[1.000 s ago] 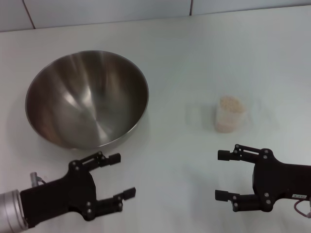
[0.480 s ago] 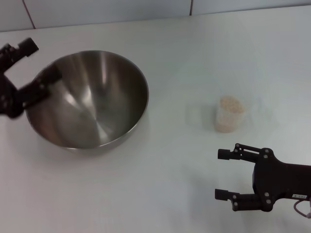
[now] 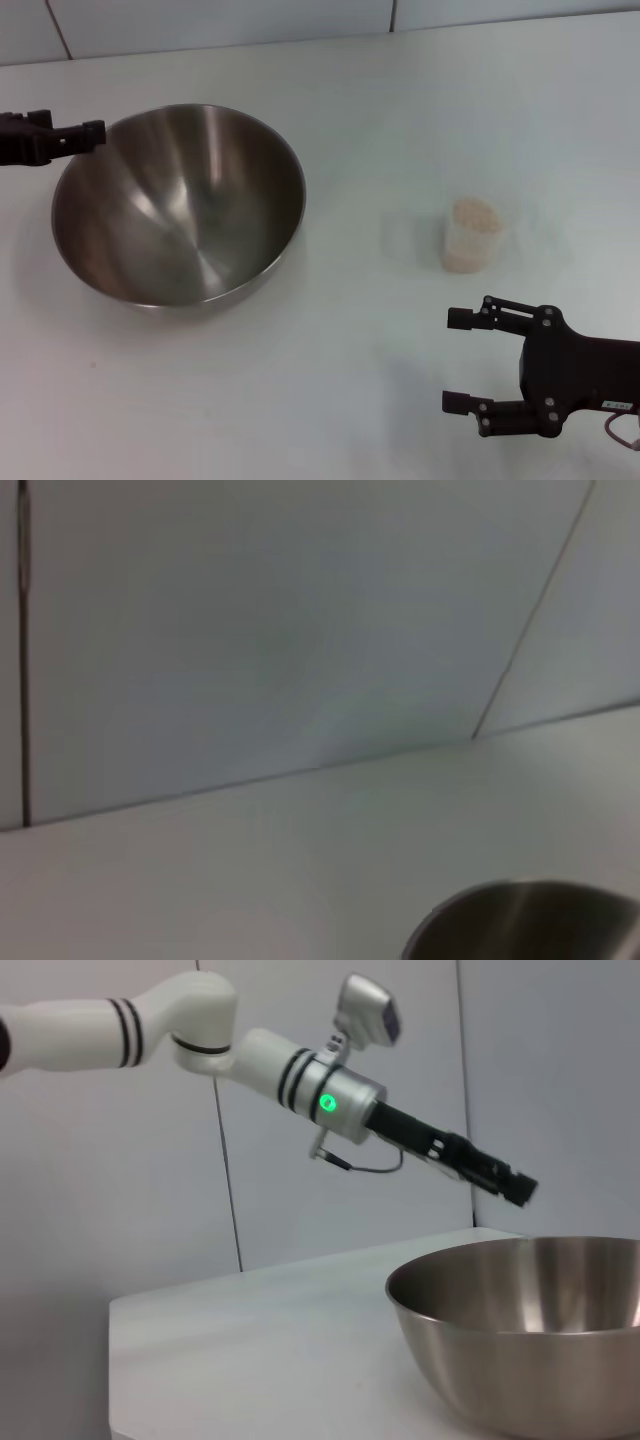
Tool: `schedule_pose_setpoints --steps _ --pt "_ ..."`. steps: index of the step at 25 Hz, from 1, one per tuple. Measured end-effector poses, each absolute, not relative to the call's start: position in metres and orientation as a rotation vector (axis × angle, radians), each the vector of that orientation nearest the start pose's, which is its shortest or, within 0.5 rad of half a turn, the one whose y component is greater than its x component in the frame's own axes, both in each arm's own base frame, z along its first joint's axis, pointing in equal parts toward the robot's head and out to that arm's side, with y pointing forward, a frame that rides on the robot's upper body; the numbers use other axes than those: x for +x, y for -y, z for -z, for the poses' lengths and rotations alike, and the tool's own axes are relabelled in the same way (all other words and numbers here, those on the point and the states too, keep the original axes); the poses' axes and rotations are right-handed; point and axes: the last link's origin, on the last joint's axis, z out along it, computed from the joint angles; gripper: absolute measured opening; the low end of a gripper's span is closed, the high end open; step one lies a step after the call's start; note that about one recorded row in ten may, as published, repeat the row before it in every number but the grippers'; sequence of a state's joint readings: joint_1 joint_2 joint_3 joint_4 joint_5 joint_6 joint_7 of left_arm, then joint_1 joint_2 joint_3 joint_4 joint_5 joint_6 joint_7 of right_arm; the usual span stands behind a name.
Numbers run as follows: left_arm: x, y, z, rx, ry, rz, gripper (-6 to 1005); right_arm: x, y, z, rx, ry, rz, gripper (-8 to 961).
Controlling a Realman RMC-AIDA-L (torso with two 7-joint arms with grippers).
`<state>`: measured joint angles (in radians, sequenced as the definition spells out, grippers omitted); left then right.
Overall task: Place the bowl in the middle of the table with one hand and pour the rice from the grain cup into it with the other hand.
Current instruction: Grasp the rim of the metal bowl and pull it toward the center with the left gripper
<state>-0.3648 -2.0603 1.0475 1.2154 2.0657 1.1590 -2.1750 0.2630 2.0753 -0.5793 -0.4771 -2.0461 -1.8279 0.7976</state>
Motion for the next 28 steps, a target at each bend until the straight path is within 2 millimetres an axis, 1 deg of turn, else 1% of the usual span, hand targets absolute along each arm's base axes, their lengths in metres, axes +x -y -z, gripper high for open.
schedule_pose_setpoints --steps 4,7,9,15,19,24,28 --pt "-0.255 -0.386 -0.047 -2.314 1.022 0.284 768 0.319 -0.205 0.015 -2.723 -0.314 -0.902 833" --pt "-0.261 -0.391 -0.042 -2.318 1.036 0.223 766 0.319 -0.205 0.014 -2.721 -0.316 -0.903 833" --pt "-0.261 -0.392 -0.039 -2.327 1.037 0.194 764 0.319 -0.204 0.014 -2.72 -0.316 -0.903 833" --pt "-0.263 -0.39 -0.037 -2.338 1.039 0.181 759 0.319 -0.205 0.014 -2.722 -0.314 -0.903 834" --pt "-0.261 -0.387 -0.033 -2.394 1.004 0.139 756 0.318 -0.206 0.014 -2.723 -0.309 -0.903 834" --pt "-0.258 -0.389 -0.029 -2.421 0.984 0.085 557 0.318 -0.207 0.013 -2.726 -0.3 -0.898 834" --pt "-0.257 -0.39 -0.028 -2.429 0.977 0.077 400 0.318 -0.207 0.013 -2.725 -0.298 -0.898 834"
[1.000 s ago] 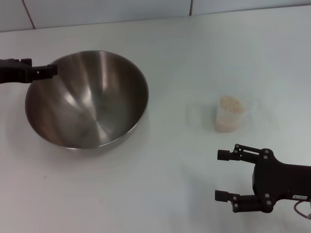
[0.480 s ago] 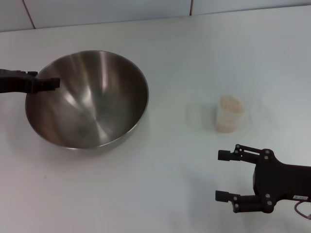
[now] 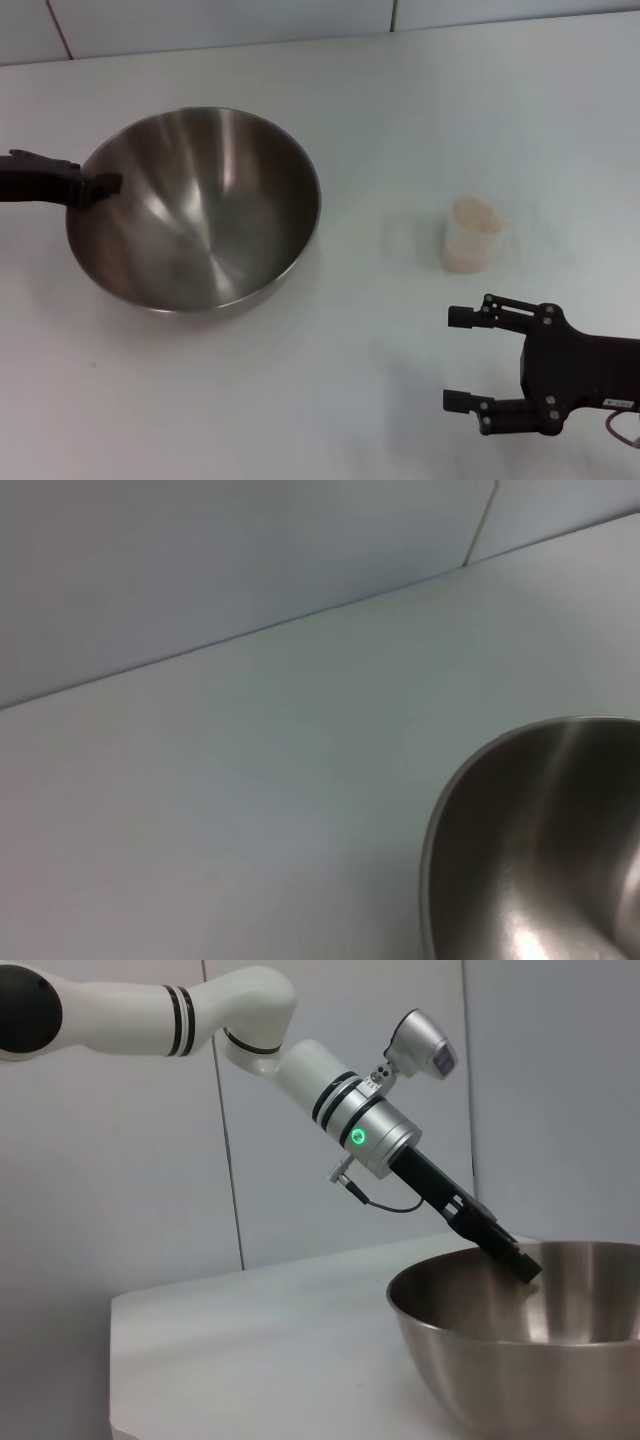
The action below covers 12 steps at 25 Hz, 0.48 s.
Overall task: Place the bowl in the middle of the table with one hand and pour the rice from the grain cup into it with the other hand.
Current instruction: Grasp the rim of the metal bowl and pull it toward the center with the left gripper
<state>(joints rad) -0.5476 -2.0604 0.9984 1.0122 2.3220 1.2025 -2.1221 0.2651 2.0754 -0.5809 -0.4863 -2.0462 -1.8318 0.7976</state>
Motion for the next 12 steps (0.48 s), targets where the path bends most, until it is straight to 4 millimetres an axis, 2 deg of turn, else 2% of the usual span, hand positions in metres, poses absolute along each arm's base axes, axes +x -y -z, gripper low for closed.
schedule_pose_setpoints --steps 7,12 --pt "-0.249 -0.394 -0.026 -2.449 0.956 0.081 118 0.319 -0.206 0.012 -2.719 -0.306 -0.9 833" --pt "-0.241 -0.397 -0.025 -2.473 0.957 0.095 88 0.32 -0.203 0.011 -2.703 -0.315 -0.908 833"
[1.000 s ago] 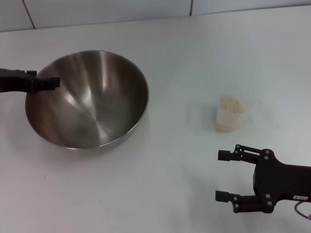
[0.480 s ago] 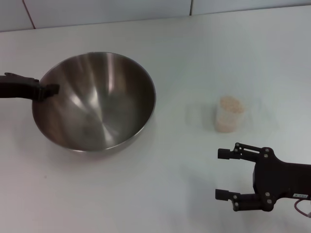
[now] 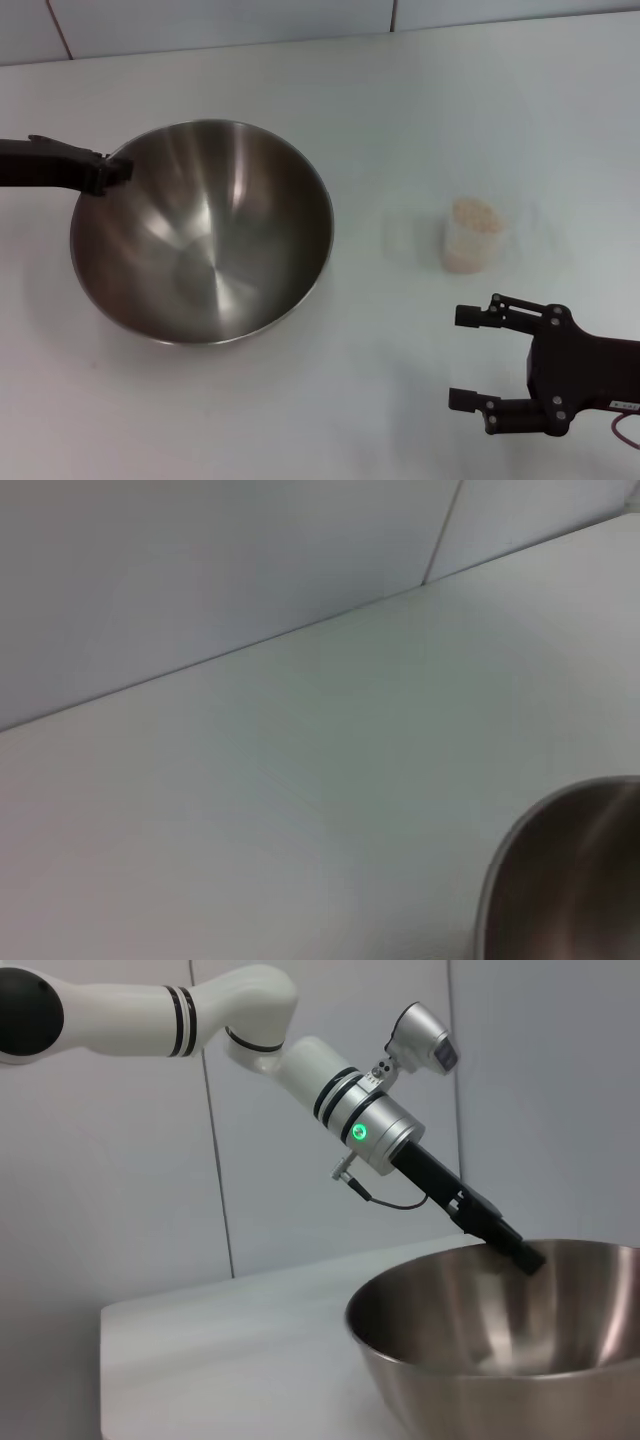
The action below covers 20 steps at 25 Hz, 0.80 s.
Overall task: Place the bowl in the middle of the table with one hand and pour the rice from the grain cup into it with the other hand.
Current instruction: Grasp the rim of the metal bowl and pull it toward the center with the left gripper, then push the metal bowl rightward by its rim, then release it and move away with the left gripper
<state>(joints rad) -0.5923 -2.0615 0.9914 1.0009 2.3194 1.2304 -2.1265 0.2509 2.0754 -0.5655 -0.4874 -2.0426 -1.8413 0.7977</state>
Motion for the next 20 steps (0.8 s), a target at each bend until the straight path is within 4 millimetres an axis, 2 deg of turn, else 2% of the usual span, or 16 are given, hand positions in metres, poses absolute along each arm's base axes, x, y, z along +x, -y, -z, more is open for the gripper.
schedule_pose_setpoints --steps 10,15,20 --pt "-0.233 -0.405 -0.032 -2.468 1.029 0.212 43 0.319 -0.205 0.01 -2.701 -0.309 -0.91 834" --pt "-0.218 -0.418 -0.015 -2.516 1.023 0.248 40 0.319 -0.205 0.01 -2.703 -0.307 -0.912 833" --pt "-0.209 -0.421 0.001 -2.543 0.993 0.233 40 0.318 -0.205 0.01 -2.709 -0.301 -0.921 833"
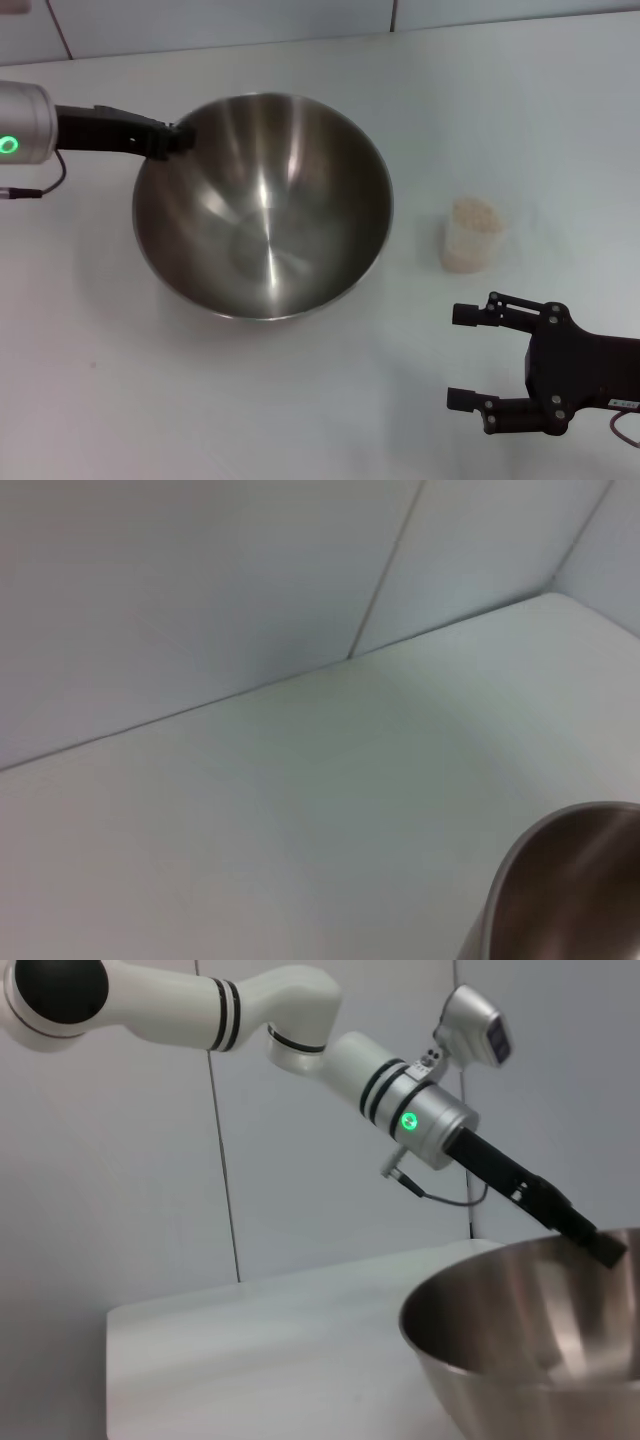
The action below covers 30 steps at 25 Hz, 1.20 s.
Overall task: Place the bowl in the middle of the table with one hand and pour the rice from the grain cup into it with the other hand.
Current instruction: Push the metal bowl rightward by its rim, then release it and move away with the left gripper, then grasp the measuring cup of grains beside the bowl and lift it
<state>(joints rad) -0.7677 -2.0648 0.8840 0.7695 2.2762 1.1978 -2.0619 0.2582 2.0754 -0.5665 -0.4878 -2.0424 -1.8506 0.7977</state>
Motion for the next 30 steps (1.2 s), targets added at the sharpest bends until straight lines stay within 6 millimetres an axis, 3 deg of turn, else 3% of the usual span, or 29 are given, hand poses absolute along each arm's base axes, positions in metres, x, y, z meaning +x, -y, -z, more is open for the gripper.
schedule_pose_setpoints --steps 8,16,18,23,25,28,30 --pt "-0.216 -0.422 0.014 -2.532 0.959 0.214 41 0.317 -0.206 0.009 -2.71 -0.291 -0.919 833" --pt "-0.209 -0.413 -0.002 -2.578 0.828 0.274 41 0.318 -0.205 0.009 -2.708 -0.295 -0.917 834" --pt "-0.206 -0.407 -0.011 -2.606 0.769 0.282 119 0.318 -0.205 0.009 -2.707 -0.299 -0.914 834" --pt "-0.196 -0.364 -0.04 -2.76 0.468 0.241 351 0.325 -0.201 0.005 -2.633 -0.361 -0.92 833" --pt "-0.196 -0.343 -0.051 -2.796 0.363 0.226 466 0.333 -0.199 0.001 -2.533 -0.396 -0.918 833" --pt "-0.202 -0.322 -0.061 -2.791 0.275 0.252 554 0.349 -0.198 -0.009 -2.281 -0.476 -0.917 833" --pt "-0.202 -0.322 -0.061 -2.791 0.275 0.252 612 0.36 -0.196 -0.013 -2.113 -0.505 -0.897 834"
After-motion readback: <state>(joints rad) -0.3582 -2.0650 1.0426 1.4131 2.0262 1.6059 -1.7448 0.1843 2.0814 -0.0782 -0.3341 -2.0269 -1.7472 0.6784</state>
